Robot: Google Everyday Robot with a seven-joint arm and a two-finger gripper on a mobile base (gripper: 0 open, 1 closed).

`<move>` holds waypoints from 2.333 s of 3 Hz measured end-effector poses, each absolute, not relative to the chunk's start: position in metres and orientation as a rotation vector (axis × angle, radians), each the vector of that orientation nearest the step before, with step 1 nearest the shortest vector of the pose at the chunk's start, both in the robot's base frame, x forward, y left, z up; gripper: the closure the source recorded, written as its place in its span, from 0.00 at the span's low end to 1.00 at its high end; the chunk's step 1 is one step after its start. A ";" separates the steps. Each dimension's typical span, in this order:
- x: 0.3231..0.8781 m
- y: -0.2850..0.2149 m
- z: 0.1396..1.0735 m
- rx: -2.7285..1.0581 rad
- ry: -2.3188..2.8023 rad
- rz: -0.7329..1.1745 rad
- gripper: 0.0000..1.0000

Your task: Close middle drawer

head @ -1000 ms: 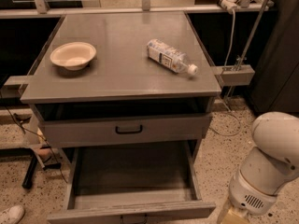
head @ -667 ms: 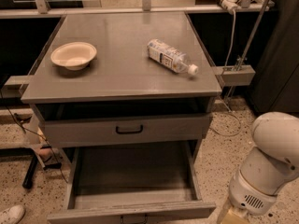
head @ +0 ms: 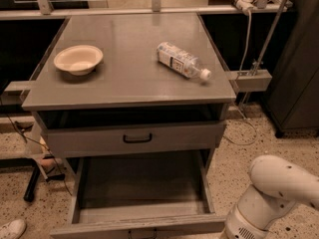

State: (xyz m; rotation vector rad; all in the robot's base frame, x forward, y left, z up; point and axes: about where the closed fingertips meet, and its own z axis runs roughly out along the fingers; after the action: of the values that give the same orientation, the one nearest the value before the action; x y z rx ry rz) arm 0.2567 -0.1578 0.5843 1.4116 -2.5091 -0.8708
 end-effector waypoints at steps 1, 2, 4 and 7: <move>0.264 -0.149 0.549 1.355 -2.525 -0.928 1.00; 0.266 -0.139 0.520 1.319 -2.500 -0.975 1.00; 0.259 -0.133 0.505 1.283 -2.493 -1.057 1.00; 0.290 -0.109 0.439 1.097 -2.669 -1.238 1.00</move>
Offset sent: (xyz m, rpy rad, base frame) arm 0.0151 0.0307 -0.0982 0.0701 0.1099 -0.0609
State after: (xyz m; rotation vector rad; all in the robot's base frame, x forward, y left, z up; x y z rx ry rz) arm 0.2899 -0.1090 0.4392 1.0969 -2.6690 -1.2375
